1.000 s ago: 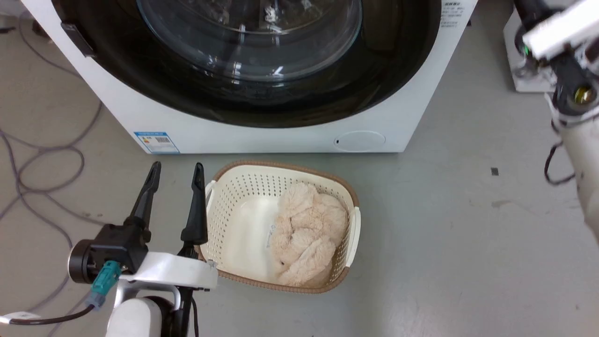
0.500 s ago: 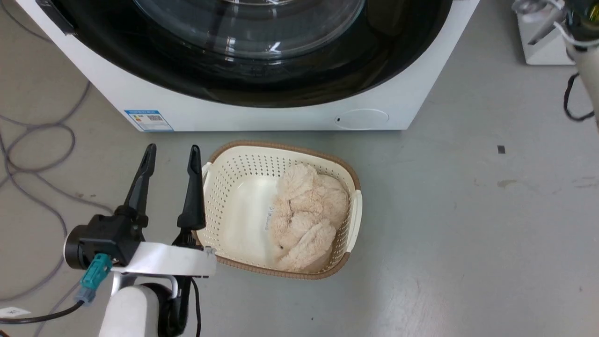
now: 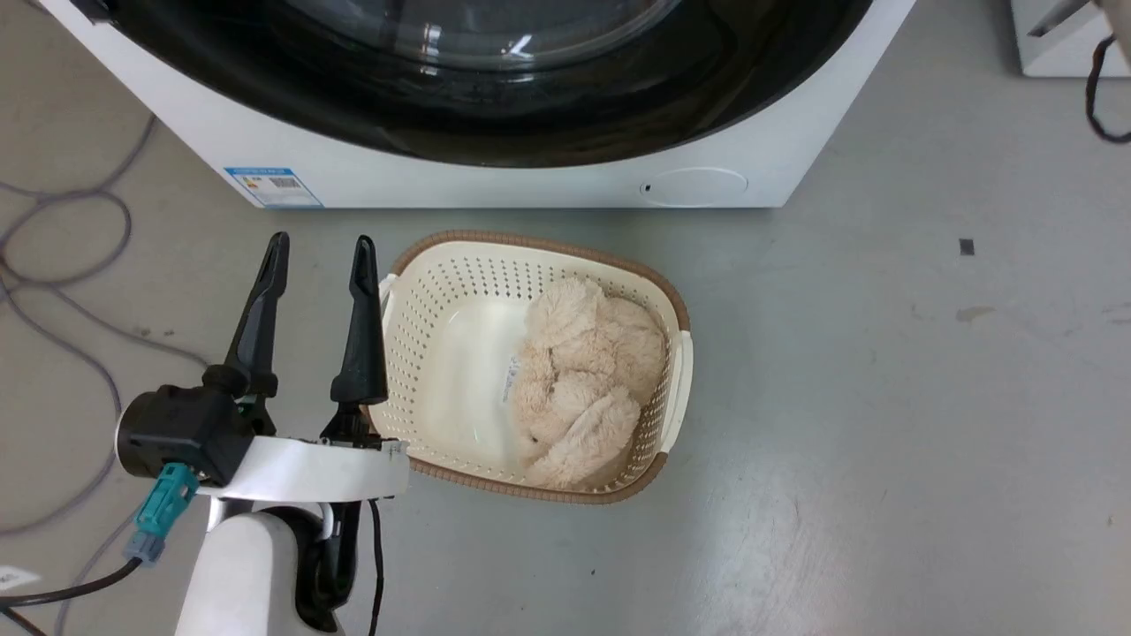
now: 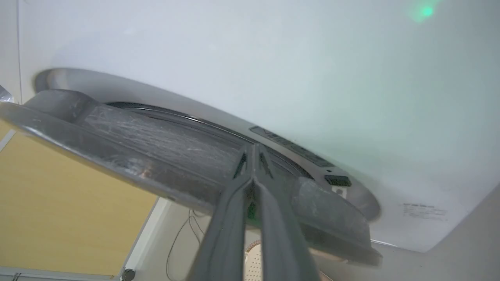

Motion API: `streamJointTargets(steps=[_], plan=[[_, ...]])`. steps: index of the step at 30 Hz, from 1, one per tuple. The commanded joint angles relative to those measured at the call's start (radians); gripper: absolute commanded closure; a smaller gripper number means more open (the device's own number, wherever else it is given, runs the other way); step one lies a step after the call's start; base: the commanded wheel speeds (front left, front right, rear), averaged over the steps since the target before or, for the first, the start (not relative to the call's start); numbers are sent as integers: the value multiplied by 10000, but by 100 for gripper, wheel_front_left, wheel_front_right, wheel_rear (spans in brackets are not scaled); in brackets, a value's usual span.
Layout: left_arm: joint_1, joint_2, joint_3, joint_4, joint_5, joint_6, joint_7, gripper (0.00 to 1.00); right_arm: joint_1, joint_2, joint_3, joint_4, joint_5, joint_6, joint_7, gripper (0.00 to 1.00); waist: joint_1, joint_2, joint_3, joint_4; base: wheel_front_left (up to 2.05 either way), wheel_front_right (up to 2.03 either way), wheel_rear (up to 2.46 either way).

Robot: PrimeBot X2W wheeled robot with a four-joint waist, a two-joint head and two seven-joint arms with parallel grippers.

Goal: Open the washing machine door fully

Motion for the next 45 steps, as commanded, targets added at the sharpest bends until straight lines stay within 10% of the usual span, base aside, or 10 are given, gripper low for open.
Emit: streamJointTargets(steps=[1,20,45], plan=[[-179,6,-23,-63,-128,-3,-96,0,-462,22,246,259,257,9,120,100,-1,0,84,13,0,0,0],[-180,6,-149,44,-259,88,-224,0,-16,-55,1144,-95,1035,10,2255,100,-1,0,-104,71,0,0,0],[1306,7,-391,1104,369,177,-224,0,4207,-243,1148,-2724,2274,10,3429,100,-1,0,-2679,207,0,0,0]])
